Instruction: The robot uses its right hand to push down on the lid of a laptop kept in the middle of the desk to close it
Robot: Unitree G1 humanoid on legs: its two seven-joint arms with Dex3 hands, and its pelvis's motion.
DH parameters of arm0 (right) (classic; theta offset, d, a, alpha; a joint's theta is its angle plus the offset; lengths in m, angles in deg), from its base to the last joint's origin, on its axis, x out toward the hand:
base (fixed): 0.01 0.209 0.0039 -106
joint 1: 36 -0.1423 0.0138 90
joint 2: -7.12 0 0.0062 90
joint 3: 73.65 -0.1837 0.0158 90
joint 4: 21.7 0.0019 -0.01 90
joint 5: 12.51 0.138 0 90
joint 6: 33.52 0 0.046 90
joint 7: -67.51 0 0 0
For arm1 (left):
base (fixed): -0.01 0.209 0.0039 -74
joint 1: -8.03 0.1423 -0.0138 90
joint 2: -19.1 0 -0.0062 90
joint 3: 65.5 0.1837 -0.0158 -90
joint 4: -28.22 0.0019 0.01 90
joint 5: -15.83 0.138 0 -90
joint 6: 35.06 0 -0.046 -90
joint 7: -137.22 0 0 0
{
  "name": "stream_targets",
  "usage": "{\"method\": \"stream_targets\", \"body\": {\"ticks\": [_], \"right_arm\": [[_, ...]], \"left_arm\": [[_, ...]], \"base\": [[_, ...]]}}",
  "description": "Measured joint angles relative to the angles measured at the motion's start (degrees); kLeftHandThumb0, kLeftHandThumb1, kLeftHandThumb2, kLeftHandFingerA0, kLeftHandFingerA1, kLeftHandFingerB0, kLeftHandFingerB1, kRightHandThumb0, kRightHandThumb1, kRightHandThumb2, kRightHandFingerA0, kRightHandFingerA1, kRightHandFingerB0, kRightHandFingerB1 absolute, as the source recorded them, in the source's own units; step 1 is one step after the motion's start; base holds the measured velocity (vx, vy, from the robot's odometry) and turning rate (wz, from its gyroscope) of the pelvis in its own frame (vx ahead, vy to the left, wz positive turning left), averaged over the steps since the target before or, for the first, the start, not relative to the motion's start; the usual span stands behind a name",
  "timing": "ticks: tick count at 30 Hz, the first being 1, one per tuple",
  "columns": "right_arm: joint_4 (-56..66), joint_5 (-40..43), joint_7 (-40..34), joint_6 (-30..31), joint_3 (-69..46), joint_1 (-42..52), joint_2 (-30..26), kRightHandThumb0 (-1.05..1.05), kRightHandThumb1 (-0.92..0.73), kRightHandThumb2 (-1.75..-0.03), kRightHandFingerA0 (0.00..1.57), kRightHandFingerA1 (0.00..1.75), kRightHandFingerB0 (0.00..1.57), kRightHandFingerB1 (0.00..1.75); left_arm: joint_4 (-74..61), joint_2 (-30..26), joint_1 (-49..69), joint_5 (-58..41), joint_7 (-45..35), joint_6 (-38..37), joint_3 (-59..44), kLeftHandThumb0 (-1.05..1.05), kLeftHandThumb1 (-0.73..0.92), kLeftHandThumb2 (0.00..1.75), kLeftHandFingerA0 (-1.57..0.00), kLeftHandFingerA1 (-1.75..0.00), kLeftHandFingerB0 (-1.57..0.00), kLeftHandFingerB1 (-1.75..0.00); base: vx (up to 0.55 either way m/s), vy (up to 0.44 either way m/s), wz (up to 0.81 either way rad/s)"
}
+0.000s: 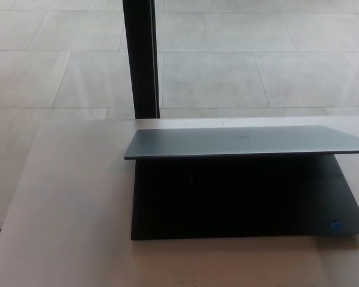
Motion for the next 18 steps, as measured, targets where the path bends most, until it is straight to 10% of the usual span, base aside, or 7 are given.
{"method": "stream_targets", "body": {"ticks": [8,18], "right_arm": [[-5.68,-6.01,1.09,-1.58,11.16,-2.12,-1.02,-0.80,-0.92,-0.68,0.43,0.54,0.36,0.33],[-13.08,-13.52,1.95,-4.87,21.01,-7.86,-4.72,-0.82,-0.92,-0.69,0.41,0.55,0.39,0.36]], "left_arm": [[0.04,0.00,-0.05,-0.09,0.01,0.00,0.00,-0.90,0.79,0.92,-0.50,-0.68,-0.40,-0.53],[0.09,0.00,-0.04,-0.92,0.02,0.00,0.00,-0.86,0.92,0.74,-0.49,-0.67,-0.42,-0.48]], "base": [[0.00,0.000,0.00],[0.00,0.000,0.00]]}}
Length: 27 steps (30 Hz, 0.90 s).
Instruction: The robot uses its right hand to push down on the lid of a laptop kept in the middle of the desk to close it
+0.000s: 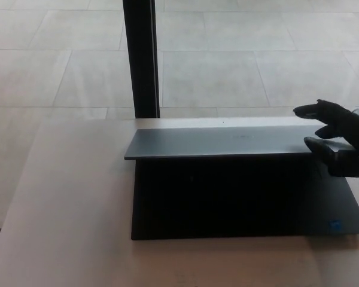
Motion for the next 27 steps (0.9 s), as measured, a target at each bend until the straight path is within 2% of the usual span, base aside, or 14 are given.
{"method": "stream_targets", "body": {"ticks": [4,5,6,7,15,16,18,19,21,22,24,25,26,27], "right_arm": [[-2.16,-3.26,0.16,-1.57,3.39,-2.10,-1.40,-0.81,-0.92,-0.68,0.45,0.55,0.42,0.36],[-2.43,-3.76,0.17,-1.90,3.94,-2.32,-1.57,-0.81,-0.92,-0.69,0.44,0.55,0.43,0.36],[-2.90,-4.71,0.17,-2.51,4.98,-2.61,-1.91,-0.81,-0.92,-0.69,0.44,0.55,0.43,0.36],[-3.21,-5.47,0.14,-2.94,5.68,-2.75,-2.06,-0.81,-0.92,-0.68,0.45,0.55,0.44,0.36],[-5.48,-11.55,-0.76,-6.61,11.21,-3.33,-3.11,-0.81,-0.92,-0.72,0.44,0.56,0.42,0.38],[-5.72,-12.17,-0.94,-6.92,11.69,-3.11,-3.12,-0.89,-0.77,-0.93,0.40,0.60,0.37,0.44],[-6.19,-13.69,-1.29,-7.59,12.86,-1.87,-3.12,-0.89,-0.77,-0.94,0.39,0.61,0.36,0.46],[-6.47,-14.55,-1.49,-7.97,13.46,-0.94,-3.12,-0.85,-0.92,-0.76,0.40,0.57,0.38,0.41],[-6.78,-16.17,-2.13,-8.64,14.20,1.58,-3.11,-0.84,-0.92,-0.76,0.41,0.56,0.39,0.40],[-6.98,-16.84,-2.40,-8.93,14.31,2.80,-3.07,-0.82,-0.92,-0.74,0.39,0.56,0.39,0.40],[-7.32,-17.63,-3.41,-9.49,13.58,5.11,-2.88,-0.82,-0.92,-0.74,0.39,0.56,0.39,0.40],[-7.39,-17.86,-3.95,-9.77,13.14,5.94,-2.71,-0.81,-0.92,-0.75,0.42,0.57,0.39,0.41],[-7.44,-18.09,-4.50,-9.98,12.59,6.72,-2.52,-0.80,-0.92,-0.75,0.44,0.58,0.40,0.40],[-7.46,-18.31,-5.22,-10.09,11.75,7.65,-2.22,-0.83,-0.92,-0.76,0.43,0.57,0.41,0.41]], "left_arm": [[0.01,0.00,0.00,-0.27,-0.01,0.00,0.13,-0.87,0.92,0.74,-0.49,-0.65,-0.43,-0.47],[0.02,0.00,-0.01,-0.31,0.00,0.00,0.14,-0.82,0.75,1.15,-0.49,-0.70,-0.40,-0.57],[0.03,0.00,-0.01,-0.37,-0.01,0.00,0.18,-0.82,0.75,1.15,-0.49,-0.70,-0.40,-0.57],[0.05,0.00,-0.01,-0.39,-0.01,0.00,0.19,-0.87,0.92,0.74,-0.51,-0.66,-0.44,-0.47],[0.46,-0.29,-0.13,-0.77,-0.01,0.00,0.69,-0.88,0.92,0.74,-0.51,-0.63,-0.43,-0.46],[0.53,-0.40,-0.18,-0.82,-0.01,0.00,0.74,-0.89,0.92,0.76,-0.51,-0.64,-0.42,-0.46],[0.70,-0.73,-0.32,-0.96,-0.03,0.00,0.95,-0.87,0.92,0.75,-0.51,-0.64,-0.44,-0.45],[0.83,-0.96,-0.41,-1.04,-0.03,0.00,1.05,-0.86,0.92,0.76,-0.51,-0.64,-0.44,-0.46],[1.10,-1.49,-0.55,-1.21,-0.03,0.00,1.40,-0.92,0.77,0.94,-0.51,-0.68,-0.41,-0.52],[1.20,-1.72,-0.57,-1.26,-0.02,0.00,1.53,-0.88,0.92,0.74,-0.51,-0.66,-0.44,-0.47],[1.40,-1.92,-0.63,-1.51,-0.02,0.00,1.67,-0.88,0.92,0.74,-0.51,-0.66,-0.44,-0.47],[1.45,-1.92,-0.73,-1.67,-0.03,0.01,1.74,-0.88,0.92,0.74,-0.51,-0.66,-0.44,-0.48],[1.48,-1.95,-0.86,-1.87,-0.03,0.01,1.82,-0.84,0.75,1.16,-0.50,-0.71,-0.41,-0.58],[1.49,-1.97,-0.96,-2.11,-0.04,0.00,1.89,-0.89,0.92,0.75,-0.50,-0.70,-0.42,-0.48]], "base": [[0.00,0.000,0.00],[0.00,0.000,0.00],[0.00,0.000,0.00],[0.00,0.000,0.00],[0.00,0.000,0.00],[0.00,0.000,0.00],[0.00,0.000,0.00],[0.00,0.000,0.00],[0.00,0.000,0.00],[0.00,0.000,0.00],[0.00,0.000,0.00],[0.00,0.000,0.00],[0.00,0.000,0.00],[0.00,0.000,0.00]]}}
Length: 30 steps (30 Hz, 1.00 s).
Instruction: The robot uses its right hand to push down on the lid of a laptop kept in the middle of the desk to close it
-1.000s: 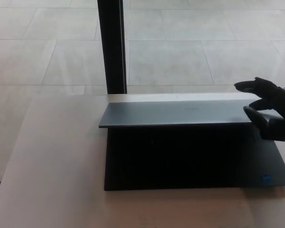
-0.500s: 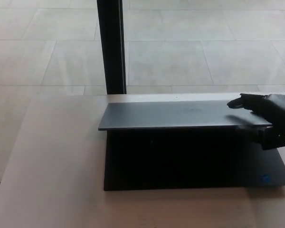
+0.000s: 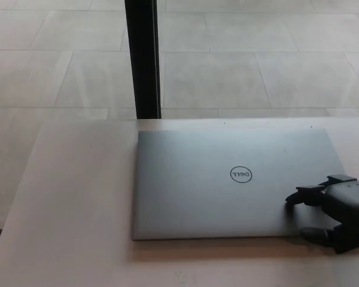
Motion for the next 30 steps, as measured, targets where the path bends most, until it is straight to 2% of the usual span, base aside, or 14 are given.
{"method": "stream_targets", "body": {"ticks": [3,4,5,6,11,12,13,16,17,22,23,24,28,30], "right_arm": [[-0.22,-0.36,-2.20,0.06,-2.86,2.88,1.37,-0.81,-0.92,-0.75,0.46,0.58,0.40,0.39],[-0.41,-0.45,-2.87,0.06,-3.61,3.44,1.80,-0.79,-0.79,-1.16,0.43,0.66,0.33,0.52],[-0.73,-0.40,-3.40,0.05,-4.60,4.17,2.22,-0.77,-0.78,-1.15,0.43,0.65,0.33,0.52],[-1.04,-0.38,-3.90,0.03,-5.46,4.81,2.52,-0.78,-0.92,-0.75,0.44,0.59,0.39,0.39],[-2.60,-0.39,-5.32,-0.52,-8.64,6.19,2.80,-0.78,-0.92,-0.72,0.48,0.59,0.41,0.39],[-2.75,-0.39,-5.40,-0.60,-9.26,6.38,2.80,-0.78,-0.92,-0.73,0.46,0.54,0.39,0.38],[-2.87,-0.41,-5.41,-0.63,-9.60,6.46,2.79,-0.78,-0.92,-0.73,0.48,0.54,0.40,0.37],[-3.11,-0.47,-4.96,-0.66,-10.52,6.47,2.49,-0.78,-0.92,-0.72,0.50,0.54,0.41,0.38],[-3.02,-0.51,-4.78,-0.68,-10.93,6.47,2.22,-0.78,-0.92,-0.74,0.47,0.55,0.39,0.38],[-2.29,-0.05,-2.47,-0.16,-14.17,5.93,0.82,-0.79,-0.92,-0.74,0.53,0.58,0.46,0.41],[-2.27,0.58,-1.98,-0.19,-15.78,5.53,0.81,-0.79,-0.80,-1.18,0.52,0.66,0.37,0.52],[-2.24,1.07,-1.72,-0.20,-16.92,5.14,0.74,-0.79,-0.92,-0.75,0.53,0.56,0.45,0.41],[-1.91,4.25,-0.08,-0.62,-23.68,2.49,0.46,-0.77,-0.92,-0.71,0.54,0.51,0.47,0.41],[-1.68,5.71,0.60,-0.89,-26.32,1.82,0.18,-0.78,-0.92,-0.72,0.53,0.54,0.43,0.41]], "left_arm": [[0.03,-0.04,0.03,-0.43,-0.05,0.00,0.41,-0.93,0.77,0.95,-0.50,-0.69,-0.41,-0.52],[0.03,-0.04,0.05,-0.53,-0.05,0.00,0.54,-0.87,0.92,0.75,-0.51,-0.67,-0.45,-0.48],[0.03,-0.04,0.06,-0.67,-0.03,0.00,0.65,-0.87,0.92,0.75,-0.51,-0.66,-0.45,-0.47],[0.05,-0.05,0.07,-0.80,-0.01,0.00,0.73,-0.87,0.92,0.74,-0.51,-0.64,-0.44,-0.46],[0.17,-0.09,0.13,-1.28,0.07,0.00,0.96,-0.87,0.92,0.74,-0.53,-0.66,-0.44,-0.47],[0.18,-0.10,0.14,-1.35,0.11,0.00,1.01,-0.85,0.78,1.18,-0.51,-0.70,-0.37,-0.55],[0.18,-0.10,0.14,-1.39,0.14,0.00,1.06,-0.87,0.92,0.73,-0.52,-0.65,-0.44,-0.47],[0.17,-0.10,0.15,-1.60,0.37,0.00,1.12,-0.92,0.77,0.95,-0.52,-0.67,-0.42,-0.53],[0.17,-0.10,0.19,-1.62,0.45,0.00,1.32,-0.87,0.92,0.75,-0.52,-0.64,-0.45,-0.47],[0.23,-0.10,0.36,-1.98,0.44,0.00,1.57,-0.92,0.92,0.79,-0.52,-0.63,-0.41,-0.46],[0.23,-0.11,0.35,-2.08,0.44,0.00,1.68,-0.92,0.78,0.93,-0.48,-0.64,-0.39,-0.50],[0.23,-0.11,0.35,-2.15,0.43,0.00,1.78,-0.87,0.92,0.75,-0.51,-0.60,-0.43,-0.44],[0.23,-0.11,0.28,-2.42,0.42,0.00,2.05,-0.89,0.92,0.81,-0.53,-0.68,-0.40,-0.47],[0.21,-0.11,0.31,-2.45,0.44,0.00,2.11,-0.81,0.76,1.17,-0.50,-0.71,-0.38,-0.57]], "base": [[0.00,0.000,0.00],[0.00,0.000,0.00],[0.00,0.000,0.00],[0.00,0.000,0.00],[0.00,0.000,0.00],[0.00,0.000,0.00],[0.00,0.000,0.00],[0.00,0.000,0.00],[0.00,0.000,0.00],[0.00,0.000,0.00],[0.00,0.000,0.00],[0.00,0.000,0.00],[0.00,0.000,0.00],[0.00,0.000,0.00]]}}
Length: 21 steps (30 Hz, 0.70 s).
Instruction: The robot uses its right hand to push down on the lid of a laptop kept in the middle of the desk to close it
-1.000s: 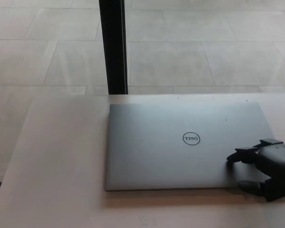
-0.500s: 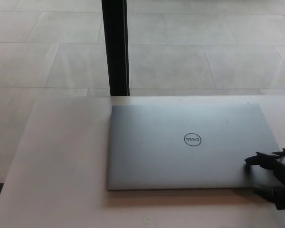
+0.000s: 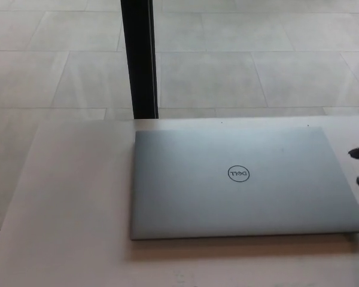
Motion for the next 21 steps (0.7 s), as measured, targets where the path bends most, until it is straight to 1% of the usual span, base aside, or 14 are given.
{"method": "stream_targets", "body": {"ticks": [2,3,5,6,9,11,12,13,14,15,16,18,19,21], "right_arm": [[0.53,1.50,0.81,-0.22,-2.61,-0.46,-0.48,-0.82,-0.92,-0.71,0.53,0.56,0.46,0.43],[0.87,2.39,1.27,-0.30,-3.96,-0.62,-0.75,-0.81,-0.92,-0.74,0.52,0.56,0.45,0.41],[2.05,3.76,2.04,-0.30,-6.91,-0.63,-1.30,-0.81,-0.92,-0.74,0.52,0.56,0.45,0.41],[2.93,4.68,2.52,-0.27,-8.73,-0.63,-1.89,-0.78,-0.92,-0.72,0.54,0.54,0.45,0.41],[4.73,6.91,3.46,-0.22,-13.75,-0.51,-3.78,-0.84,-0.92,-0.77,0.53,0.56,0.42,0.42],[5.25,8.28,3.80,-0.20,-17.45,-0.13,-5.25,-0.83,-0.92,-0.77,0.53,0.57,0.43,0.42],[5.30,8.89,3.90,-0.18,-19.14,0.09,-5.71,-0.83,-0.77,-0.95,0.51,0.73,0.42,0.56],[5.30,9.58,3.98,-0.23,-20.90,0.43,-6.07,-0.79,-0.92,-0.71,0.53,0.76,0.46,0.55],[5.30,10.28,4.08,-0.26,-22.85,1.00,-6.30,-0.84,-0.91,-0.67,0.58,0.80,0.50,0.56],[5.38,10.98,4.14,-0.18,-24.60,1.58,-6.31,-0.81,-0.92,-0.67,0.62,0.83,0.51,0.57],[5.65,11.75,4.16,0.06,-26.57,2.29,-6.30,-0.82,-0.90,-0.67,0.62,0.88,0.51,0.61],[6.88,12.89,4.16,0.65,-30.15,3.82,-6.17,-0.82,-0.91,-0.67,0.62,0.92,0.51,0.66],[7.10,13.09,4.15,0.77,-30.74,4.07,-6.15,-0.81,-0.92,-0.68,0.67,1.05,0.47,0.75],[8.58,14.63,4.07,1.60,-35.40,6.30,-5.75,-0.68,-0.92,-0.74,0.64,1.11,0.40,0.75]], "left_arm": [[0.00,0.00,0.12,-0.02,0.02,0.00,0.07,-0.83,0.76,1.16,-0.48,-0.70,-0.38,-0.57],[-0.01,0.00,0.20,-0.04,0.02,0.00,0.10,-0.92,0.79,0.92,-0.49,-0.67,-0.39,-0.51],[0.00,0.00,0.34,-0.07,0.02,0.00,0.09,-0.92,0.79,0.92,-0.49,-0.67,-0.39,-0.51],[0.00,0.00,0.42,-0.09,0.02,0.00,0.09,-0.85,0.92,0.76,-0.52,-0.65,-0.44,-0.46],[0.00,0.00,0.51,-0.15,0.03,0.00,0.04,-0.87,0.92,0.74,-0.50,-0.64,-0.44,-0.47],[0.00,0.00,0.67,-0.18,0.02,0.00,0.01,-0.87,0.92,0.75,-0.49,-0.64,-0.43,-0.47],[-0.01,0.00,0.77,-0.19,0.01,0.00,-0.02,-0.88,0.92,0.75,-0.49,-0.63,-0.42,-0.47],[0.00,0.00,0.83,-0.19,0.01,0.00,-0.02,-0.86,0.92,0.75,-0.52,-0.64,-0.44,-0.47],[0.00,0.00,0.85,-0.19,0.01,0.00,-0.02,-0.87,0.92,0.75,-0.49,-0.67,-0.42,-0.49],[0.00,0.00,0.85,-0.19,0.01,0.00,-0.02,-0.82,0.75,1.17,-0.50,-0.72,-0.37,-0.57],[0.00,0.01,0.85,-0.19,0.00,0.00,-0.03,-0.88,0.92,0.74,-0.51,-0.67,-0.43,-0.47],[0.00,0.01,0.85,-0.19,0.01,0.00,-0.02,-0.88,0.92,0.73,-0.51,-0.67,-0.44,-0.48],[0.00,0.01,0.85,-0.18,0.01,0.00,-0.02,-0.89,0.92,0.76,-0.50,-0.65,-0.43,-0.47],[0.00,0.03,0.81,-0.18,0.01,0.00,-0.01,-0.87,0.92,0.75,-0.48,-0.63,-0.43,-0.46]], "base": [[0.00,0.000,0.00],[0.00,0.000,0.00],[0.00,0.000,0.00],[0.00,0.000,0.00],[0.00,0.000,0.00],[0.00,0.000,0.00],[0.00,0.000,0.00],[0.00,0.000,0.00],[0.00,0.000,0.00],[0.00,0.000,0.00],[0.00,0.000,0.00],[0.00,0.000,0.00],[0.00,0.000,0.00],[0.00,0.000,0.00]]}}
